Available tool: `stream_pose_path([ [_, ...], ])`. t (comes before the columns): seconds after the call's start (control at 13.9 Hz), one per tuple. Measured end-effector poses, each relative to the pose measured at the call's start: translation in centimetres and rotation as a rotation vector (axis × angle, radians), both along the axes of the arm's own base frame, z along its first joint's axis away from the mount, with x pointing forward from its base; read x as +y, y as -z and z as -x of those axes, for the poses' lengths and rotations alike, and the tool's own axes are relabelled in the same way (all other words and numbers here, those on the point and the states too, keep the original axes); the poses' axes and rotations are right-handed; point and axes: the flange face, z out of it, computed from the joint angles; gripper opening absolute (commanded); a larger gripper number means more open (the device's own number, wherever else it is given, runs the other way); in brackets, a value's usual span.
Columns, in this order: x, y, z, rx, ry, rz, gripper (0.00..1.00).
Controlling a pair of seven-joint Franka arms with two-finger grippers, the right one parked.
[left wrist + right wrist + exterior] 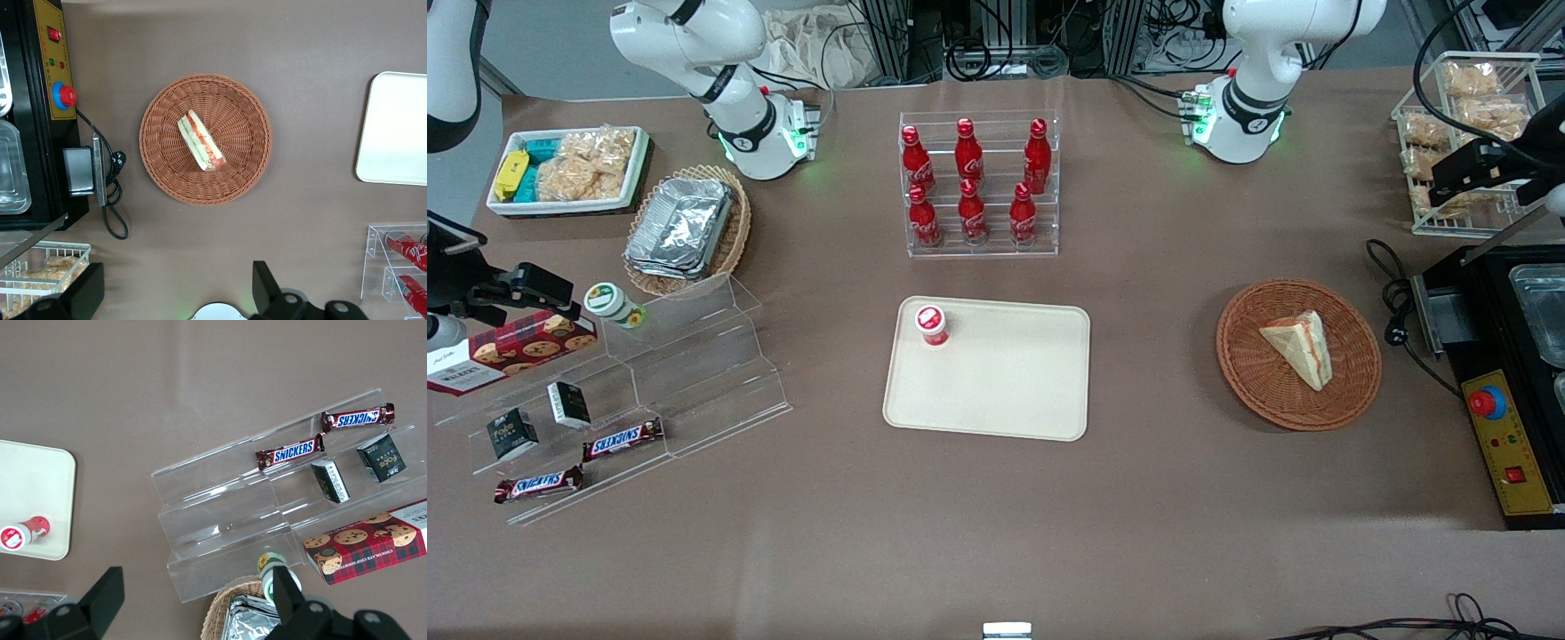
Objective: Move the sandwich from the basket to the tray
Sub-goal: 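Lower the open left gripper over the wrapped sandwich in the wicker basket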
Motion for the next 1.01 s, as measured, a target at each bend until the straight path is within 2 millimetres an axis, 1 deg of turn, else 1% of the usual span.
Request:
stream_pose_path([
  [0.29, 0.1, -0.2, -0.1, -0.009, -0.012, 0.000, 1.00],
  [0.43, 0.3, 0.1, -0.2, -0.003, -0.020, 0.000, 1.00],
  [0.79, 0.3, 2.5, -1.6, 0.045, -0.072, -0.005, 1.00],
  [1.01, 0.3, 4.9, -3.1, 0.081, -0.130, -0.013, 1.00],
])
